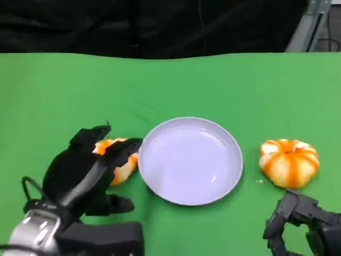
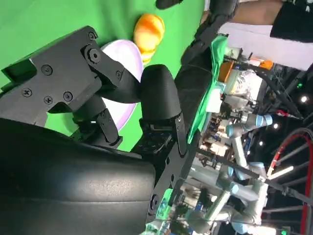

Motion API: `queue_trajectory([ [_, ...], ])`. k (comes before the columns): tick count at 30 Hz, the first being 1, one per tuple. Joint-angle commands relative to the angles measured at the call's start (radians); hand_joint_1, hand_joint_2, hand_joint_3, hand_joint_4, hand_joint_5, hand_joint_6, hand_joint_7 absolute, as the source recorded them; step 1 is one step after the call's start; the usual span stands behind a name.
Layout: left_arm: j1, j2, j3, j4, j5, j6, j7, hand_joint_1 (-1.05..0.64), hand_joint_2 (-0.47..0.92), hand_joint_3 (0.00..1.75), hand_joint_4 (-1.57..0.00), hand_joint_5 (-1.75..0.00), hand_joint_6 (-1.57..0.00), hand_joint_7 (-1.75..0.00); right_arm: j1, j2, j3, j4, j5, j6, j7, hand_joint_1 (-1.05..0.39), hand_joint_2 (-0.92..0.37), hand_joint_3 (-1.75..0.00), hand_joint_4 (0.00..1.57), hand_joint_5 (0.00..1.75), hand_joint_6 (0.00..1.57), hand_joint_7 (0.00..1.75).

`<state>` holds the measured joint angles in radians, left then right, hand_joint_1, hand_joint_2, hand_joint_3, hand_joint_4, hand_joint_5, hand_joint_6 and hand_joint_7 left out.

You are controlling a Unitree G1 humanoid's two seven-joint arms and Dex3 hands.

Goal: Grasp the bread from the table and place it into the plate.

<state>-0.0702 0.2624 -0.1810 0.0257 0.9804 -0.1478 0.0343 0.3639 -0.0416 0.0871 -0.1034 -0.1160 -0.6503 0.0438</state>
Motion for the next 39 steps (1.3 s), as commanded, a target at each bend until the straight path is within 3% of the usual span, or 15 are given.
queue_trajectory([
  [1,-0.039,0.030,-0.030,0.035,-0.007,0.048,0.011,-0.87,0.91,0.00,-0.01,-0.29,-0.37,0.00,0.009,-0.005,-0.003,-0.015,0.000,0.010,-0.004,-0.12,-0.51,-1.20,0.85,1.75,0.76,1.56],
  [10,-0.179,0.030,-0.108,0.258,-0.008,0.127,0.067,-0.87,0.91,0.00,-0.06,-0.24,-0.38,0.00,0.013,-0.004,-0.003,-0.019,-0.009,0.008,-0.010,-0.11,-0.51,-1.20,0.85,1.75,0.76,1.56],
  [16,-0.194,0.041,-0.132,0.282,-0.029,0.137,0.086,-0.87,0.91,0.00,-0.07,-0.20,-0.38,0.00,0.014,-0.003,-0.003,-0.020,-0.012,0.008,-0.012,-0.11,-0.51,-1.20,0.85,1.75,0.76,1.56],
  [19,-0.258,0.019,-0.155,0.467,-0.051,0.130,0.154,-0.88,0.91,0.00,-0.10,-0.20,-0.39,0.00,0.010,0.001,0.002,-0.020,-0.007,0.010,-0.010,-0.11,-0.51,-1.21,0.85,1.75,0.76,1.56],
  [24,-0.322,-0.005,-0.184,0.631,-0.080,0.143,0.222,-0.88,0.92,0.01,-0.11,-0.17,-0.38,0.00,0.015,0.005,0.004,-0.024,-0.010,0.007,-0.014,-0.11,-0.51,-1.21,0.85,1.75,0.76,1.56],
  [39,-0.431,-0.023,-0.280,0.927,-0.142,0.109,0.381,-0.86,0.92,0.03,-0.14,-0.15,-0.38,0.00,0.023,0.015,0.010,-0.040,-0.027,0.015,-0.031,-0.12,-0.50,-1.22,0.85,1.75,0.76,1.57],
])
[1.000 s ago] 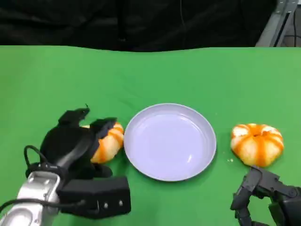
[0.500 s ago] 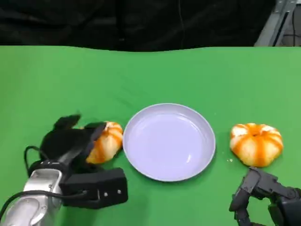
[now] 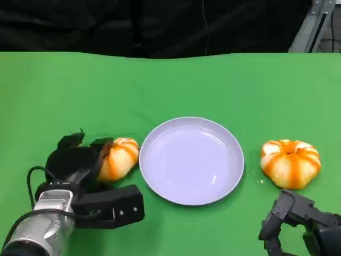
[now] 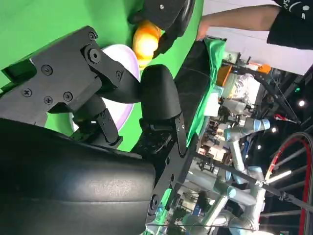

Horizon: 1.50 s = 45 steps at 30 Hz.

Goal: Grasp the bread from the table and place it into the plate.

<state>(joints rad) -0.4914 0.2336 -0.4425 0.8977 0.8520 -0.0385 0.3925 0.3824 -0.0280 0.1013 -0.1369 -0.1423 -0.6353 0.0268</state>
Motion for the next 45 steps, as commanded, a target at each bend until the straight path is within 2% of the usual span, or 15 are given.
queue_trajectory([
  [1,-0.012,0.004,-0.023,0.064,-0.019,-0.007,0.030,-0.86,0.92,0.04,-0.14,-0.15,-0.38,0.00,0.007,0.002,-0.004,-0.009,-0.004,0.002,-0.015,-0.12,-0.50,-1.22,0.85,1.75,0.76,1.57],
  [17,-0.035,-0.010,-0.072,0.119,-0.047,-0.069,0.107,-0.69,0.92,0.03,-0.27,-0.13,-0.46,-0.02,0.011,0.003,0.002,-0.020,-0.010,0.001,-0.024,-0.11,-0.51,-1.22,0.85,1.75,0.75,1.57],
  [22,-0.027,-0.022,-0.054,0.133,-0.084,-0.116,0.184,-0.40,0.87,0.00,-0.64,-0.10,-0.64,-0.02,0.011,0.001,0.002,-0.019,0.001,-0.003,-0.020,-0.10,-0.50,-1.23,0.84,1.75,0.74,1.57],
  [23,-0.027,-0.024,-0.051,0.139,-0.090,-0.125,0.199,-0.25,0.87,0.00,-0.86,-0.19,-0.75,-0.06,0.009,0.000,0.003,-0.016,0.005,-0.007,-0.019,-0.10,-0.50,-1.23,0.84,1.75,0.74,1.57],
  [25,-0.029,-0.026,-0.040,0.152,-0.109,-0.158,0.222,-0.16,0.87,0.01,-0.97,-0.24,-0.81,-0.07,0.009,0.001,0.002,-0.016,0.003,-0.005,-0.020,-0.10,-0.50,-1.23,0.84,1.75,0.74,1.57],
  [26,-0.029,-0.024,-0.033,0.159,-0.124,-0.184,0.228,-0.10,0.89,0.01,-1.08,-0.33,-0.98,-0.11,0.009,0.001,0.002,-0.017,-0.001,-0.002,-0.021,-0.10,-0.50,-1.22,0.84,1.75,0.75,1.57],
  [27,-0.029,-0.024,-0.018,0.165,-0.149,-0.219,0.218,-0.08,0.90,0.00,-1.08,-0.52,-1.08,-0.09,0.011,0.001,0.003,-0.022,-0.002,0.003,-0.021,-0.11,-0.50,-1.22,0.84,1.75,0.75,1.57],
  [28,-0.029,-0.023,-0.009,0.171,-0.166,-0.244,0.210,-0.04,0.91,0.06,-0.95,-1.10,-1.20,-0.08,0.012,0.001,0.003,-0.024,-0.003,0.006,-0.021,-0.11,-0.50,-1.22,0.84,1.75,0.75,1.57],
  [29,-0.029,-0.020,-0.002,0.173,-0.181,-0.261,0.195,-0.03,0.92,0.08,-0.89,-1.33,-1.25,-0.07,0.012,0.001,0.003,-0.024,-0.004,0.005,-0.022,-0.11,-0.50,-1.22,0.84,1.75,0.75,1.57],
  [30,-0.030,-0.017,0.003,0.176,-0.191,-0.275,0.188,-0.03,0.91,0.18,-0.88,-1.54,-1.24,-0.39,0.010,0.002,0.003,-0.023,-0.005,0.004,-0.023,-0.10,-0.50,-1.22,0.84,1.75,0.75,1.57],
  [31,-0.030,-0.015,0.006,0.179,-0.198,-0.287,0.189,-0.04,0.88,0.29,-0.89,-1.66,-1.03,-1.02,0.010,0.002,0.003,-0.023,-0.005,0.005,-0.023,-0.10,-0.50,-1.22,0.84,1.75,0.75,1.57],
  [33,-0.030,-0.014,0.014,0.184,-0.210,-0.302,0.197,-0.04,0.85,0.37,-0.84,-1.72,-0.83,-1.50,0.007,0.002,0.002,-0.018,-0.001,0.004,-0.023,-0.10,-0.50,-1.22,0.84,1.75,0.75,1.57],
  [34,-0.031,-0.014,0.015,0.186,-0.213,-0.306,0.199,-0.04,0.84,0.40,-0.82,-1.74,-0.76,-1.65,0.006,0.001,0.002,-0.016,0.000,0.003,-0.023,-0.10,-0.50,-1.22,0.84,1.75,0.75,1.57],
  [40,-0.031,0.011,0.025,0.169,-0.221,-0.343,0.225,-0.03,0.63,0.85,-0.78,-1.75,-0.69,-1.74,0.009,-0.004,0.001,-0.023,0.003,0.014,-0.017,-0.10,-0.51,-1.22,0.84,1.75,0.75,1.57],
  [45,-0.036,0.027,0.036,0.145,-0.220,-0.344,0.236,-0.03,0.60,0.93,-0.78,-1.75,-0.70,-1.71,0.004,-0.008,-0.002,-0.014,0.009,0.008,-0.014,-0.09,-0.51,-1.22,0.84,1.75,0.75,1.56],
])
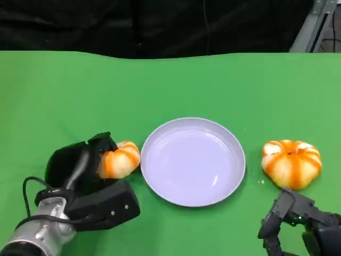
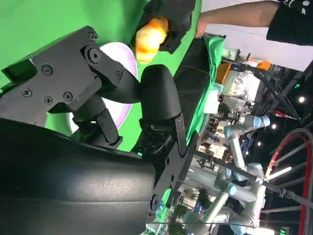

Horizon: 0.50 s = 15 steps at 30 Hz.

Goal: Grasp the bread from the table and place it into the plate.

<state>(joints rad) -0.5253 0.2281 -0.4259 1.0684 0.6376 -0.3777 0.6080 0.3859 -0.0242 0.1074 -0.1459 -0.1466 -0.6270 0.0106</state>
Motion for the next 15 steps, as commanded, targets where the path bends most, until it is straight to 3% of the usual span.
queue_trajectory([
  [1,-0.005,0.041,0.026,-0.049,-0.006,0.000,0.014,-0.03,0.60,0.93,-0.78,-1.75,-0.70,-1.71,0.000,-0.015,-0.010,-0.002,0.017,0.001,0.004,-0.09,-0.51,-1.22,0.84,1.75,0.75,1.56],
  [4,-0.006,0.055,0.042,-0.101,-0.009,0.011,-0.002,-0.03,0.54,0.98,-0.76,-1.75,-0.75,-1.59,0.002,-0.019,-0.013,-0.002,0.031,0.006,0.012,-0.11,-0.51,-1.21,0.85,1.75,0.76,1.56],
  [9,-0.016,0.053,0.048,-0.188,-0.011,-0.038,-0.017,-0.07,0.49,1.14,-0.79,-1.75,-0.78,-1.58,-0.003,-0.024,-0.016,0.006,0.032,0.002,0.016,-0.11,-0.51,-1.21,0.86,1.75,0.76,1.56],
  [15,-0.014,0.021,0.021,-0.292,0.006,-0.075,-0.067,-0.05,0.50,1.08,-0.78,-1.75,-0.81,-1.51,-0.009,-0.020,-0.015,0.013,0.018,-0.009,0.007,-0.11,-0.51,-1.21,0.86,1.75,0.76,1.57],
])
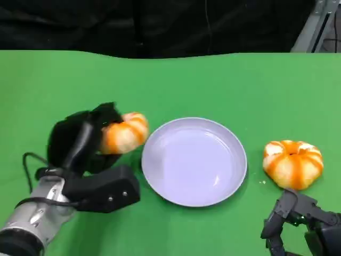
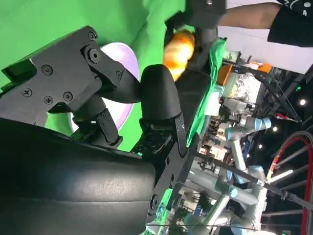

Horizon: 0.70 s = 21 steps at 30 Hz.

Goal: Grasp the bread from the table and place it into the plate.

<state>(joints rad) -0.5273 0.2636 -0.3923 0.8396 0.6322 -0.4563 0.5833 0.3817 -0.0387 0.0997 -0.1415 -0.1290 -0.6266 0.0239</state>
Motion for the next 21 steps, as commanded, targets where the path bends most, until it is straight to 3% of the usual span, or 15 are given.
queue_trajectory([
  [1,-0.009,-0.024,-0.016,-0.083,0.014,0.012,-0.055,-0.04,0.50,1.07,-0.77,-1.75,-0.81,-1.51,-0.007,-0.004,-0.007,0.010,-0.002,-0.011,-0.007,-0.11,-0.51,-1.21,0.85,1.75,0.76,1.57],
  [6,-0.006,-0.062,-0.039,-0.121,0.032,0.017,-0.084,-0.02,0.51,1.04,-0.76,-1.75,-0.80,-1.51,-0.006,0.003,-0.003,0.008,-0.010,-0.010,-0.012,-0.11,-0.51,-1.21,0.85,1.75,0.75,1.57],
  [13,-0.028,-0.133,-0.088,-0.109,0.059,0.028,-0.102,-0.03,0.58,0.86,-0.73,-1.75,-0.80,-1.44,-0.006,0.020,0.009,0.005,-0.016,-0.016,-0.026,-0.10,-0.51,-1.23,0.84,1.75,0.75,1.56],
  [21,-0.034,-0.159,-0.095,-0.098,0.081,0.044,-0.094,-0.02,0.63,0.66,-0.72,-1.75,-0.74,-1.50,-0.002,0.027,0.017,-0.002,-0.024,-0.008,-0.031,-0.10,-0.50,-1.23,0.84,1.75,0.76,1.55],
])
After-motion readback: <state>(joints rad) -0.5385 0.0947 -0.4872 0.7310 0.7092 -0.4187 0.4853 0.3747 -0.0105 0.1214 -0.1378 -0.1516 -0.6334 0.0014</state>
